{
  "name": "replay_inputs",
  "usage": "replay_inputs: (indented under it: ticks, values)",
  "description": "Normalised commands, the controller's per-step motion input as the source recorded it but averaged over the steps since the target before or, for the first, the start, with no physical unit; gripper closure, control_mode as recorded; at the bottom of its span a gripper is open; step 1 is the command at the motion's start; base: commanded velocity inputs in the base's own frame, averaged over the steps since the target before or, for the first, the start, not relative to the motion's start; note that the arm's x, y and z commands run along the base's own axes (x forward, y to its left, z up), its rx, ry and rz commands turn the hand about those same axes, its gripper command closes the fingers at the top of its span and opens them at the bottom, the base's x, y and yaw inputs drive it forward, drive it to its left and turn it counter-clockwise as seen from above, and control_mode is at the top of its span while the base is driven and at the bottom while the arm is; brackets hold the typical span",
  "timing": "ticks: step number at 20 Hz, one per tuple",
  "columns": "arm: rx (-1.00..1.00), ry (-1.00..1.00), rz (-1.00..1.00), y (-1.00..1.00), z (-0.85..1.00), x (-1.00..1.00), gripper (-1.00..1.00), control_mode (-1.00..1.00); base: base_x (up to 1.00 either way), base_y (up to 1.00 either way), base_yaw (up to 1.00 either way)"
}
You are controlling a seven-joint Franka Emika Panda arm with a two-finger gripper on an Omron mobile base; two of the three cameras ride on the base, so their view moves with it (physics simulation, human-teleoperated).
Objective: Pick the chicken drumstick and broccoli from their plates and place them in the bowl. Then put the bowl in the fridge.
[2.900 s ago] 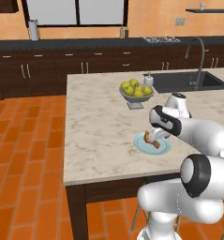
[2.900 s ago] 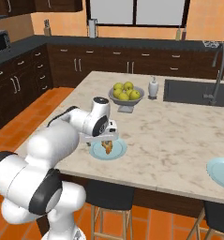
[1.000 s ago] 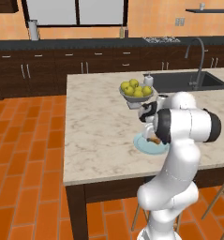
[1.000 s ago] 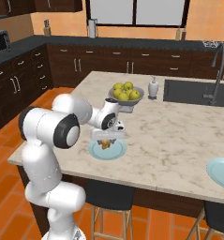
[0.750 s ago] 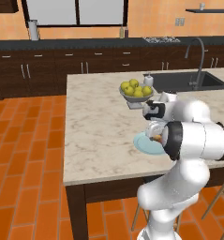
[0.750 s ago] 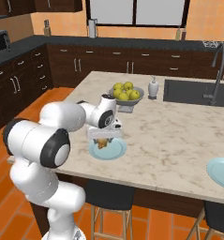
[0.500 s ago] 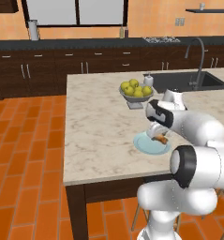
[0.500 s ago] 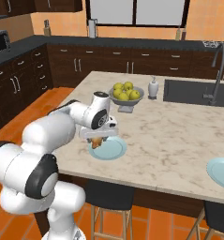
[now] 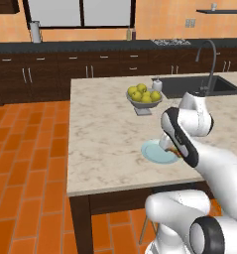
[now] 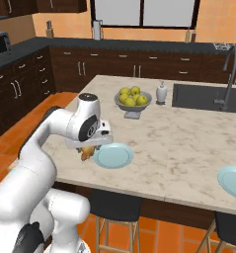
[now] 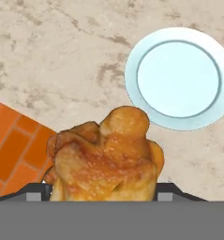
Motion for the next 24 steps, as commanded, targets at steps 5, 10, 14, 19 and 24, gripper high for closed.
replay_inputs:
  ticks: [5, 10, 14, 19, 24]
  values:
    - [0.00, -0.25, 0.00, 0.09, 0.26, -0.65, 1.00, 1.00, -0.10, 0.00, 0.00]
    - [0.00, 0.00, 0.00, 0.00, 0.00, 0.00, 1.00, 1.00, -0.46, -0.83, -0.04]
    - [0.00, 0.00, 0.00, 0.00, 0.00, 0.00, 1.00, 1.00, -0.39, -1.00, 0.00]
    - [0.00, 0.00, 0.00, 0.00, 0.00, 0.00, 1.00, 1.00, -0.52, -1.00, 0.00]
    - [0.00, 0.00, 0.00, 0.00, 0.00, 0.00, 1.00, 1.00, -0.31, -1.00, 0.00]
